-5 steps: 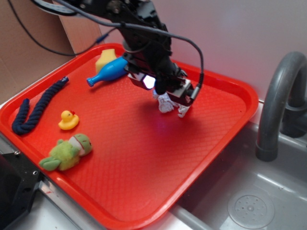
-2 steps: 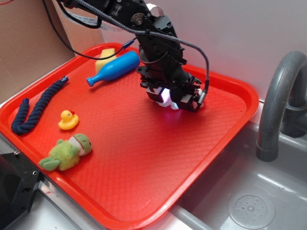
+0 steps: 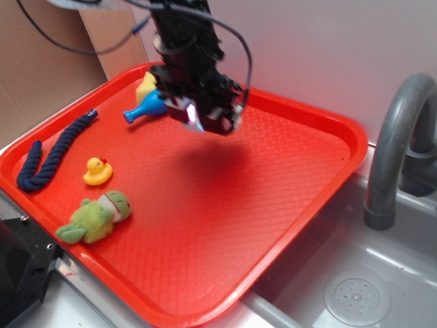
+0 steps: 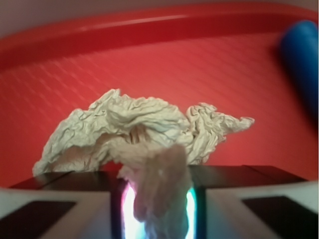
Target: Grab the white paper.
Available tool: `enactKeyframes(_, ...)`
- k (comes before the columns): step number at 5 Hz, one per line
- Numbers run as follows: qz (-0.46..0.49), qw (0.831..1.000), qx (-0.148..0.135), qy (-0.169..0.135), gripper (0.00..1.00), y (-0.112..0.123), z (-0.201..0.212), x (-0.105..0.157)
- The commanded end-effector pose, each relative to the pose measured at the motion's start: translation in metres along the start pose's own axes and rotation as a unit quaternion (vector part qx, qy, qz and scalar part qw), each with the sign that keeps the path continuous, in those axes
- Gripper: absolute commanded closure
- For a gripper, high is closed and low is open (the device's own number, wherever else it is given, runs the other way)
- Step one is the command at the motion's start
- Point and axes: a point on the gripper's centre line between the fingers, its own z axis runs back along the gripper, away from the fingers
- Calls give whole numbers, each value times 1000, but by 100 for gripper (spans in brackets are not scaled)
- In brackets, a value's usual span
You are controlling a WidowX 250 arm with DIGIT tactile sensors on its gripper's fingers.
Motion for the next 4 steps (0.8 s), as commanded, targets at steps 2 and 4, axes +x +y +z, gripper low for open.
enactKeyframes(2,-46,999,24,-9,100,26,110,15)
enactKeyframes(4,-62,998,5,-31,100,37,145,8)
